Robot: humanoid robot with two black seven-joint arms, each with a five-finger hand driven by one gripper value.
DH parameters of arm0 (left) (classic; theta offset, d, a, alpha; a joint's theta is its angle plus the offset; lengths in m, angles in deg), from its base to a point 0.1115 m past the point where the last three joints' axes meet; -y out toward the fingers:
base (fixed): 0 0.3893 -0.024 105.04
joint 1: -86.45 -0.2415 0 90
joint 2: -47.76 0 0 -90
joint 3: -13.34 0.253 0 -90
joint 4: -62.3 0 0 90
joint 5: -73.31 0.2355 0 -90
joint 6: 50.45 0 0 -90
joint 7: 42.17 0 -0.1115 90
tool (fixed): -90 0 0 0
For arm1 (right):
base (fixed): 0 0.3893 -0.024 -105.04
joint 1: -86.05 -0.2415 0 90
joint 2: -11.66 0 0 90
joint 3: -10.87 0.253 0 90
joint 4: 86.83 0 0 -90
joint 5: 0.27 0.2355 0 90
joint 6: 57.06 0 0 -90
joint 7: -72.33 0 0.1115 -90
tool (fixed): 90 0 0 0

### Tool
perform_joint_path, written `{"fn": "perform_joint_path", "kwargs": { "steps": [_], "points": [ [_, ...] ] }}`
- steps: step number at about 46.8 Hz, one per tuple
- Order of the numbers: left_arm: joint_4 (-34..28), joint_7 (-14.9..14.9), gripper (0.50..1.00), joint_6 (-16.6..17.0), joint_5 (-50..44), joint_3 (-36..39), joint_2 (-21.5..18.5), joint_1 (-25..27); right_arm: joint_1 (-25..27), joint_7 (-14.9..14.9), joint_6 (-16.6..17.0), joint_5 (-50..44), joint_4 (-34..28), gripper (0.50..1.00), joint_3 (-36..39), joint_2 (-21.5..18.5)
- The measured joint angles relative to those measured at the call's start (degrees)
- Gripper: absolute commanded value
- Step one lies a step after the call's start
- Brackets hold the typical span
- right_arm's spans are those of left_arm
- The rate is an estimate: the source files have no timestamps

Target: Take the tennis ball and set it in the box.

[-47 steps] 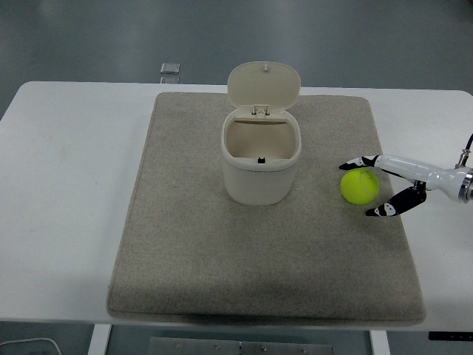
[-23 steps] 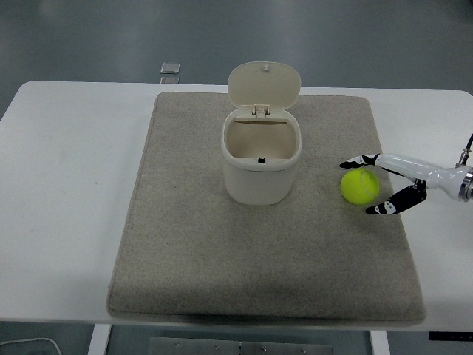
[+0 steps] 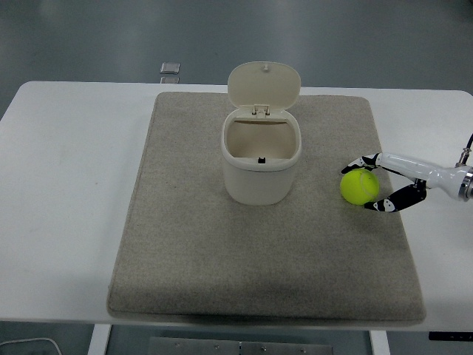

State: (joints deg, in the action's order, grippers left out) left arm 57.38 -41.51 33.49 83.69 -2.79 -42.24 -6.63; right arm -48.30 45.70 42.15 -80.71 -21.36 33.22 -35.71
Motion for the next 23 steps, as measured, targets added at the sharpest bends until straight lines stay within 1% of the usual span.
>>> {"fn": "perform_joint_path", "kwargs": {
  "steps": [2,4,5,8,9,20,23],
  "points": [
    [0.0,0.0,0.992,0.0,0.0,0.0,0.0,0.0,0.0,0.0,0.0,-0.1,0.0,0.676,0.1,0.0],
    [0.0,0.0,0.992,0.0,0.0,0.0,0.0,0.0,0.0,0.0,0.1,-0.1,0.0,0.642,0.2,0.0],
    [0.0,0.0,0.992,0.0,0.0,0.0,0.0,0.0,0.0,0.0,0.2,-0.1,0.0,0.619,0.3,0.0],
    [0.0,0.0,0.992,0.0,0.0,0.0,0.0,0.0,0.0,-0.2,0.5,0.2,0.0,0.521,0.5,0.0],
    [0.0,0.0,0.992,0.0,0.0,0.0,0.0,0.0,-0.1,-0.2,0.7,0.3,0.0,0.5,0.5,0.0],
    [0.0,0.0,0.992,0.0,0.0,0.0,0.0,0.0,-0.6,-0.9,1.4,1.0,-0.2,0.5,0.9,0.5],
    [0.0,0.0,0.992,0.0,0.0,0.0,0.0,0.0,-1.1,-2.2,1.5,1.5,-0.3,0.5,0.9,0.9]
  ]
}}
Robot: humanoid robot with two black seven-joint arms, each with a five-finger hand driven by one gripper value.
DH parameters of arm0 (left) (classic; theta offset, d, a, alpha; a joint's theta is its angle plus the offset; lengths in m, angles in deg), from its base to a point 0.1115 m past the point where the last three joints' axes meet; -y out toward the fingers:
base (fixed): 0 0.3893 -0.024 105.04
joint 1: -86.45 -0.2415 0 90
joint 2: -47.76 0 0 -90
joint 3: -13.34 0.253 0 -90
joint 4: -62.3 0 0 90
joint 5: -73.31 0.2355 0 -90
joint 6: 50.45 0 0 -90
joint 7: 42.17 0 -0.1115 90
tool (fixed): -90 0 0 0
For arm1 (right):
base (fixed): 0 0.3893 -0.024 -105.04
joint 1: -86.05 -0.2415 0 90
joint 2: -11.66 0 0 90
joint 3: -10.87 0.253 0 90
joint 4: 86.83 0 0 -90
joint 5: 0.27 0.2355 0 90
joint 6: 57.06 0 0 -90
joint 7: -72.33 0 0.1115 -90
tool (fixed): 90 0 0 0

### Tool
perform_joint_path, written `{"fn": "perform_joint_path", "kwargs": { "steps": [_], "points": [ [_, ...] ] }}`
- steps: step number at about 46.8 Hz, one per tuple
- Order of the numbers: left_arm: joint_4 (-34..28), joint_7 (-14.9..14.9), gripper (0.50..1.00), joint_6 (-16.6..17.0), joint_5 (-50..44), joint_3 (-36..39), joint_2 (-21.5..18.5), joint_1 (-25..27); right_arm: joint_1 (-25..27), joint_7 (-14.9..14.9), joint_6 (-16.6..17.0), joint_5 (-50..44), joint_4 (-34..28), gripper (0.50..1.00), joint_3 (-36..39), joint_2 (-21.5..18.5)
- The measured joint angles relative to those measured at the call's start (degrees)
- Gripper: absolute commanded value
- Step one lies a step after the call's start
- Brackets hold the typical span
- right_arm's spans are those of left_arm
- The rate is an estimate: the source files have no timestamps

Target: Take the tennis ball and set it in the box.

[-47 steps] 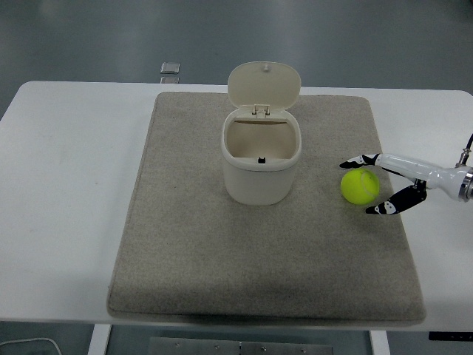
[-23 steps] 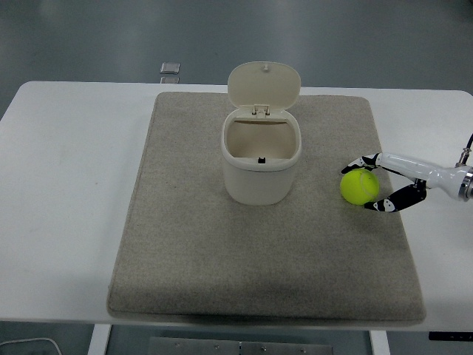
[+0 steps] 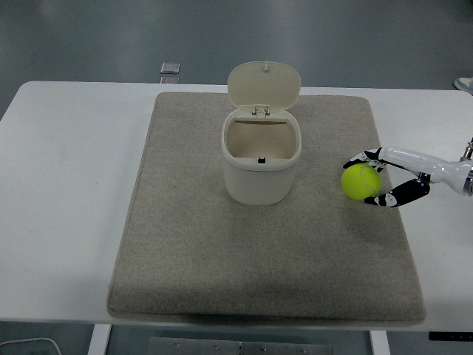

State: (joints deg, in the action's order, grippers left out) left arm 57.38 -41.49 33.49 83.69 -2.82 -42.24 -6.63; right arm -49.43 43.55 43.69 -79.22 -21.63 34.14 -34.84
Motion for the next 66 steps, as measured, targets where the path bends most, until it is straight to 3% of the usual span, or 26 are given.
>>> {"fn": "perform_joint_path", "kwargs": {
  "steps": [11,21,31,45,66],
  "points": [
    [0.0,0.0,0.992,0.0,0.0,0.0,0.0,0.0,-2.1,-6.0,0.9,4.6,0.0,0.5,0.0,2.9],
    [0.0,0.0,0.992,0.0,0.0,0.0,0.0,0.0,-5.0,-6.2,5.3,8.6,1.0,0.5,-0.1,5.9],
    [0.0,0.0,0.992,0.0,0.0,0.0,0.0,0.0,-5.9,-6.2,9.6,8.8,3.6,0.5,3.3,6.3],
    [0.0,0.0,0.992,0.0,0.0,0.0,0.0,0.0,-9.6,-6.2,12.9,8.7,8.6,0.5,5.5,3.4],
    [0.0,0.0,0.992,0.0,0.0,0.0,0.0,0.0,-11.5,2.9,12.2,8.9,8.1,0.5,8.5,-7.6]
  ]
}}
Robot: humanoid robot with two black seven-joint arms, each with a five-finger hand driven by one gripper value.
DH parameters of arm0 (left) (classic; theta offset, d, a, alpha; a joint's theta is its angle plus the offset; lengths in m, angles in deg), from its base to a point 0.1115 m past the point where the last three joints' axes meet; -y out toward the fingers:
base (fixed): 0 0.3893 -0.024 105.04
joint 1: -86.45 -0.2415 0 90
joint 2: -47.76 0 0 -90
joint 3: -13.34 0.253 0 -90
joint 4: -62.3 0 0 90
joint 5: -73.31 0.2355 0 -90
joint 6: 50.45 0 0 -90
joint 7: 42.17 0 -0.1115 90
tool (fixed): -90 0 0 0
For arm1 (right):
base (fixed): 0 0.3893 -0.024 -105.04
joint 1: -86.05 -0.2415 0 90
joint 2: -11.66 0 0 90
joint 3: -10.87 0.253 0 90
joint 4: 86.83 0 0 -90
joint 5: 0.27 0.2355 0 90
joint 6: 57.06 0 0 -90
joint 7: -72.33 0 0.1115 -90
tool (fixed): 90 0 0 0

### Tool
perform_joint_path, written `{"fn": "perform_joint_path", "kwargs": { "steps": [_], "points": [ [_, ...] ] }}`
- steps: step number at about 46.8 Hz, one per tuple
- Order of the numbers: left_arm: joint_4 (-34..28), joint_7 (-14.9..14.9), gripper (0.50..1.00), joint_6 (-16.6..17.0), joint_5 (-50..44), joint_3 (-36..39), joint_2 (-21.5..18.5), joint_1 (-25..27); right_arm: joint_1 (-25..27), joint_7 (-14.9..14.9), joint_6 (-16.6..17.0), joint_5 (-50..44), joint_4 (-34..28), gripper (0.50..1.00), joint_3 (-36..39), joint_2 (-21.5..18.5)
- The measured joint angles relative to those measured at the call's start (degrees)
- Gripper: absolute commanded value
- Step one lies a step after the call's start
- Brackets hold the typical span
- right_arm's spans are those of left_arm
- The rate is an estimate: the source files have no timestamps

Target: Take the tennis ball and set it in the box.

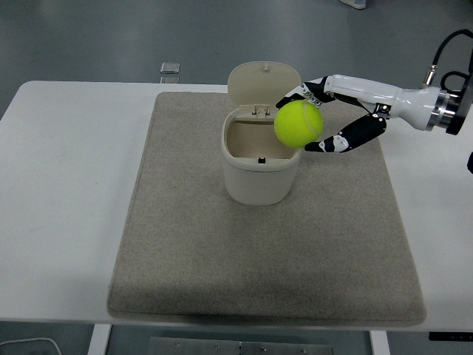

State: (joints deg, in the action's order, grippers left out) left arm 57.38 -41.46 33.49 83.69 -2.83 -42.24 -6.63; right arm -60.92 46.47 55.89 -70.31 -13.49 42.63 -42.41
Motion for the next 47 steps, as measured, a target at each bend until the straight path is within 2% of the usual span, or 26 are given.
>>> {"fn": "perform_joint_path", "kwargs": {
  "steps": [6,16,24,27,33,39,42,44,47],
  "points": [
    [0.0,0.0,0.992,0.0,0.0,0.0,0.0,0.0,0.2,1.9,0.0,0.2,-0.2,0.5,0.3,-1.5],
    [0.0,0.0,0.992,0.0,0.0,0.0,0.0,0.0,0.8,7.4,-1.8,1.1,-0.6,0.5,0.2,-3.4],
    [0.0,0.0,0.992,0.0,0.0,0.0,0.0,0.0,1.4,8.0,-3.0,1.1,-0.7,0.619,0.1,-4.1],
    [0.0,0.0,0.992,0.0,0.0,0.0,0.0,0.0,1.4,8.0,-3.0,1.1,-0.6,0.686,0.0,-4.2],
    [0.0,0.0,0.992,0.0,0.0,0.0,0.0,0.0,1.6,8.0,-2.7,1.3,-0.6,0.786,-0.1,-4.3],
    [0.0,0.0,0.992,0.0,0.0,0.0,0.0,0.0,1.9,8.0,-2.5,2.2,-0.3,0.86,-0.1,-4.3],
    [0.0,-0.1,0.992,0.0,0.0,0.0,0.0,0.0,1.9,8.0,-2.5,2.3,-0.3,0.87,-0.1,-4.3],
    [0.0,-0.1,0.992,0.0,0.0,0.0,0.0,0.0,2.0,8.0,-2.4,2.4,-0.3,0.903,-0.1,-4.3],
    [0.0,-0.1,0.992,0.0,0.0,0.1,0.0,0.0,2.0,8.0,-2.4,2.4,-0.3,0.903,-0.1,-4.3]
  ]
}}
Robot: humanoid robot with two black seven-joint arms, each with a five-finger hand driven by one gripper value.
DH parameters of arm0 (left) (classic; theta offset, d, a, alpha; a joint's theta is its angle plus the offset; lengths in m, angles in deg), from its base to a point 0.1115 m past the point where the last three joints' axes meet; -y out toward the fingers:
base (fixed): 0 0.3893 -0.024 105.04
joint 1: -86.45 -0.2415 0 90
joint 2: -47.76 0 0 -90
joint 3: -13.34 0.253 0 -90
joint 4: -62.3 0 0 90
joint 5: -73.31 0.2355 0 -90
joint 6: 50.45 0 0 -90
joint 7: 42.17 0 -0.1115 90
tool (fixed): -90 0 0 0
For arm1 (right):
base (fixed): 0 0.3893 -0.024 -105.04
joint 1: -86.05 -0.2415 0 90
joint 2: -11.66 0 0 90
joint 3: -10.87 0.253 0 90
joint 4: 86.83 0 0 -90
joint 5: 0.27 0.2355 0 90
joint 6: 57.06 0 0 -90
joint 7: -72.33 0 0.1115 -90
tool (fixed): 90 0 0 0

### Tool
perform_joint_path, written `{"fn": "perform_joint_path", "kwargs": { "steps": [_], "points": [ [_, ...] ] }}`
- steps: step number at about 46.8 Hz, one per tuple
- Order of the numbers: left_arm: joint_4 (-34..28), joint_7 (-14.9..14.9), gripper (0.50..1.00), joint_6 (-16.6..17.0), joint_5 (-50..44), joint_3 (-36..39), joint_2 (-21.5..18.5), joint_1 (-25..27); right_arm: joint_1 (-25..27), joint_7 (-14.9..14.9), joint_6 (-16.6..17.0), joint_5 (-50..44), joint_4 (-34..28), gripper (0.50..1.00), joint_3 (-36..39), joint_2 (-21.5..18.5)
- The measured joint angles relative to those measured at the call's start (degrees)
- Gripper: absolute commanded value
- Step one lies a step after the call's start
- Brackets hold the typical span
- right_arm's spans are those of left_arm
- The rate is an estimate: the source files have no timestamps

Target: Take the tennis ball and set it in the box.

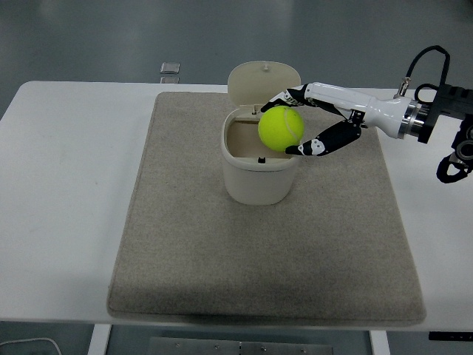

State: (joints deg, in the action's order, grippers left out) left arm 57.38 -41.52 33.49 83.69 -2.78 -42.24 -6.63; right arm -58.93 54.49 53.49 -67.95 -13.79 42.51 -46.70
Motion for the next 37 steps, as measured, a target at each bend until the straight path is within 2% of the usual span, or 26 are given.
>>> {"fn": "perform_joint_path", "kwargs": {
  "steps": [19,25,37],
  "points": [
    [0.0,0.0,0.992,0.0,0.0,0.0,0.0,0.0,0.0,-0.1,1.5,0.2,0.0,0.903,-0.1,0.7],
    [0.0,0.0,0.992,0.0,0.0,0.0,0.0,0.0,0.0,-0.1,5.6,4.7,0.0,0.903,0.1,1.7],
    [0.0,0.0,0.992,0.0,0.0,0.0,0.0,0.0,-0.5,0.0,13.6,12.5,-0.6,0.903,0.5,8.0]
  ]
}}
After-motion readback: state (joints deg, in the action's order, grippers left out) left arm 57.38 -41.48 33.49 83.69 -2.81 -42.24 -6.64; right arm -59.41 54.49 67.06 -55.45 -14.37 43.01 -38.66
